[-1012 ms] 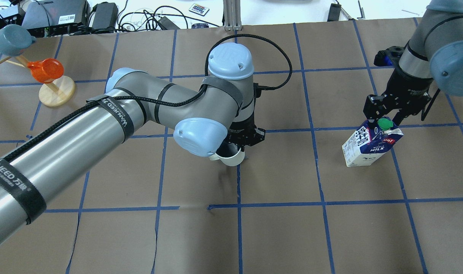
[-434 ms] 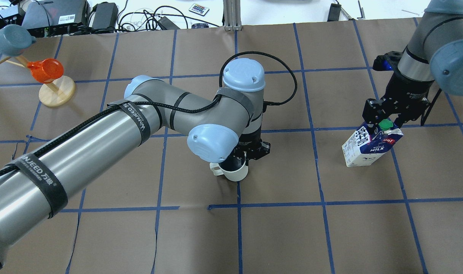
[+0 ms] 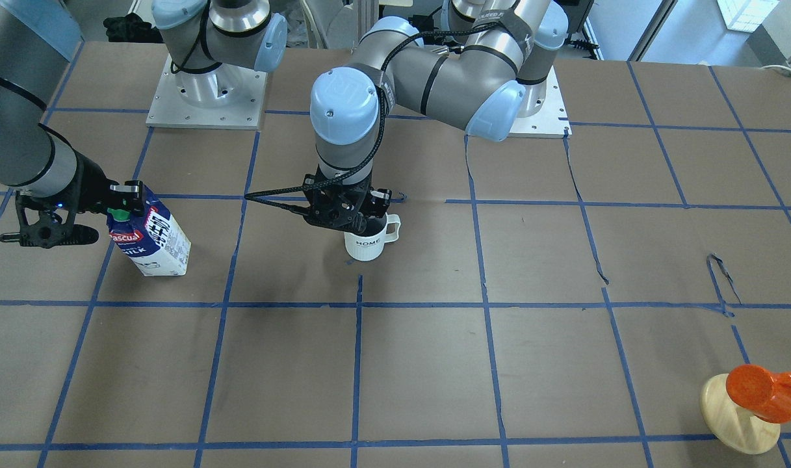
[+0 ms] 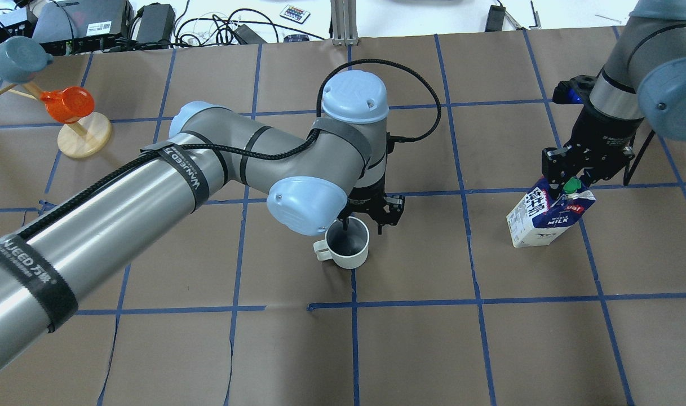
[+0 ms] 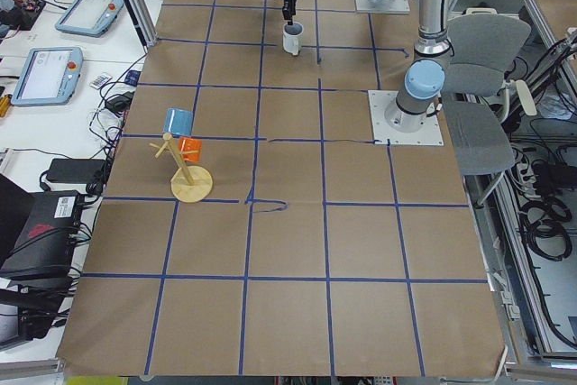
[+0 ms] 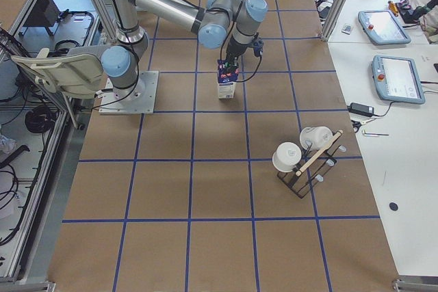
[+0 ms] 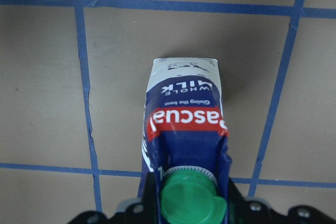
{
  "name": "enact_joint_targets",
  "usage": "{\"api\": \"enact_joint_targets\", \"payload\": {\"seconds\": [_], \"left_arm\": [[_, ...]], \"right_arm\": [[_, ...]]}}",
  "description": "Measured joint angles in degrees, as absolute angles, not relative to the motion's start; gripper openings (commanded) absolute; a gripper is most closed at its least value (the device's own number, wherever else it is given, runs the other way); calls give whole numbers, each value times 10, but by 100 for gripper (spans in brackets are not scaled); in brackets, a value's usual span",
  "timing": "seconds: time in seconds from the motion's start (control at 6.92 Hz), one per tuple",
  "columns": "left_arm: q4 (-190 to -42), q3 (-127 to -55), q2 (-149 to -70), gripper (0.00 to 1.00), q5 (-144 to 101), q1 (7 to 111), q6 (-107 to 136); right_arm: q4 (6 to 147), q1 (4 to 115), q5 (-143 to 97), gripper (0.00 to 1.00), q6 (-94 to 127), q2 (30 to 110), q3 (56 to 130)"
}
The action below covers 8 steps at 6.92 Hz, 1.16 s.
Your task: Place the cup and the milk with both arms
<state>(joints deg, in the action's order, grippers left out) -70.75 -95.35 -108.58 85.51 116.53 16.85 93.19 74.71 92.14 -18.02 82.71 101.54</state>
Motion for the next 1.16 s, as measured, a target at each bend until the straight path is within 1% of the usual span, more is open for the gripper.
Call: {"api": "enact_joint_targets", "payload": {"seconds": [0.14, 0.29, 0.58, 0.87, 1.16], "left_arm": [[-709, -942, -1065, 95, 857, 1146, 168], [-710, -932, -1043, 100, 861, 1123, 168], [-729, -927, -988, 100, 864, 1068, 168], [-770, -925, -933, 100, 867, 1000, 158], [-823, -917, -895, 100, 881, 934, 135]], "right_arm": [[930, 747, 921, 11, -180, 828, 1013], [925, 748, 918, 11, -174, 831, 1007], [885, 773, 880, 12, -123, 833, 974], [871, 845, 851, 12, -51, 832, 952], [886, 912, 821, 13, 14, 828, 949]]}}
